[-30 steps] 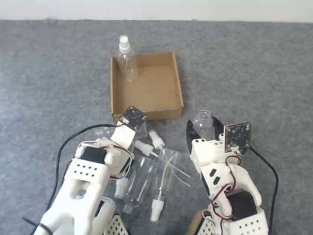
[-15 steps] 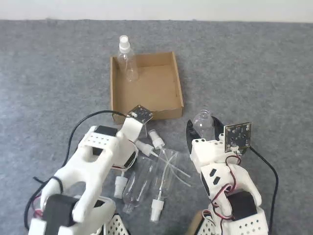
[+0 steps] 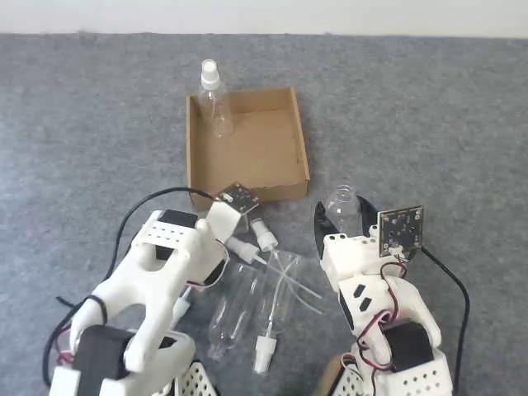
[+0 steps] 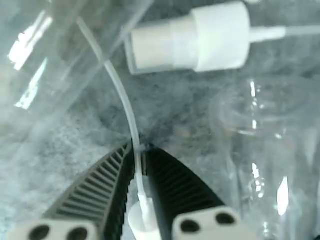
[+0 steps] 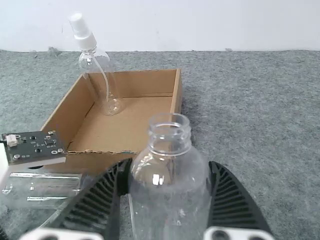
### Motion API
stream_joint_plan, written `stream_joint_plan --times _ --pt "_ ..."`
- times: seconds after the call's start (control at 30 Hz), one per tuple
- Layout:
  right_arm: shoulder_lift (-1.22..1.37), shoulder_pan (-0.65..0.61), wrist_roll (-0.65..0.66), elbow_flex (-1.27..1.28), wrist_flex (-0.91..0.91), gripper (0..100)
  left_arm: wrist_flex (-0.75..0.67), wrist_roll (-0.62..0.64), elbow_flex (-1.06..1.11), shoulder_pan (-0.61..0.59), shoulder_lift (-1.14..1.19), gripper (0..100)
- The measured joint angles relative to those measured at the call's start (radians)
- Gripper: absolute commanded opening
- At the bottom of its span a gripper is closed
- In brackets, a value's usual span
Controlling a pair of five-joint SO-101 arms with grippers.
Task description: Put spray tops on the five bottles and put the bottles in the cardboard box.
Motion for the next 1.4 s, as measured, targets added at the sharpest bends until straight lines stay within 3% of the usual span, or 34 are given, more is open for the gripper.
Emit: stream_joint_plan --times 0.3,0.6,0.8,1.1,1.4 --pt "0.0 0.0 0.0 0.0 0.0 11.4 0.034 -0.037 -0.002 -0.006 -0.003 1" --pt "0.0 0.0 0.0 0.0 0.0 11.4 0.203 -0.037 -0.083 -0.138 -0.23 1" --pt "0.0 0.0 0.0 0.0 0.0 11.4 0.238 -0.04 -0.084 -0.212 -0.328 1" --pt "0.0 0.0 0.0 0.0 0.0 11.4 0.203 -0.043 -0.084 -0.431 -0.41 1" --pt "0.0 0.0 0.0 0.0 0.0 11.4 0.043 -0.005 -0.083 -0.718 -0.416 1"
